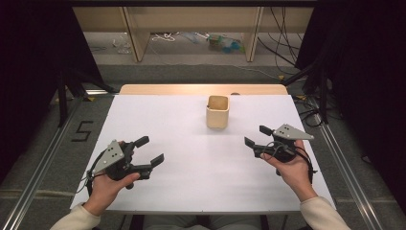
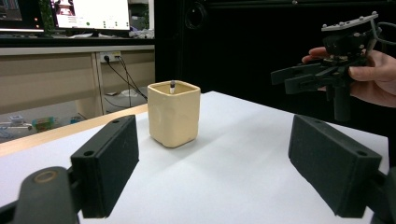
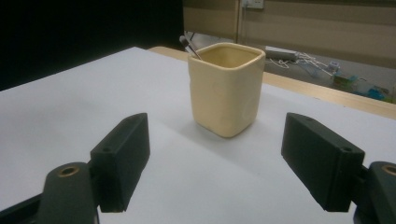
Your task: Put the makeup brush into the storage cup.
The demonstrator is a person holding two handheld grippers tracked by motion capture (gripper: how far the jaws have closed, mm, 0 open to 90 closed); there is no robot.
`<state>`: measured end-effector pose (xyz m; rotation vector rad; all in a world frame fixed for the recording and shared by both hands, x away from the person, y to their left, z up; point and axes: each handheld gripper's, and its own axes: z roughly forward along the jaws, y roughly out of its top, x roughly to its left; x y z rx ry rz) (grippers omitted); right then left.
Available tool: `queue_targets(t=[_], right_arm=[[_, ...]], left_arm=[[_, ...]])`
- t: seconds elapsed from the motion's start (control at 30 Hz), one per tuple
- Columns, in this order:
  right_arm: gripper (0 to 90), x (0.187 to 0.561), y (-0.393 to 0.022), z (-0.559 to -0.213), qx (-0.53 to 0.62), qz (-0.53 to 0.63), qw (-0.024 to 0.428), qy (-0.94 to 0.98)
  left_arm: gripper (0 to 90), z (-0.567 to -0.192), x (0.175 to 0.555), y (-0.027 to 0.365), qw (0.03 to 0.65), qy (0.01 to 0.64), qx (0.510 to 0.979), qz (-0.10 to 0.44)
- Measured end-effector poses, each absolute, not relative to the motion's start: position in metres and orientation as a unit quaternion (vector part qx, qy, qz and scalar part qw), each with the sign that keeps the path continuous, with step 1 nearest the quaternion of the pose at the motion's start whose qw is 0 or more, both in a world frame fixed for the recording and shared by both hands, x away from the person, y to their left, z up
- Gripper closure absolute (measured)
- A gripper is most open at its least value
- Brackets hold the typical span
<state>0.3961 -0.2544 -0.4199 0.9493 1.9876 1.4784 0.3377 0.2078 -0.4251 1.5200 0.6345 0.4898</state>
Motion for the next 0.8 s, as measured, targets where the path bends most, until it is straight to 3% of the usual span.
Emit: queue_targets(t=[0.57,0.6,0.8], right_arm=[[24.7,0.372,-0.272,-0.423,0.342,0.545,0.236,0.728],[24.4,0.368,-0.272,-0.423,0.355,0.547,0.219,0.725],[23.5,0.360,-0.282,-0.426,0.338,0.558,0.211,0.728]], left_arm=[[15.8,-0.424,0.338,0.209,0.654,0.278,0.668,0.221],[15.8,-0.424,0.338,0.210,0.652,0.279,0.669,0.222],[15.8,-0.425,0.339,0.211,0.651,0.282,0.667,0.225]])
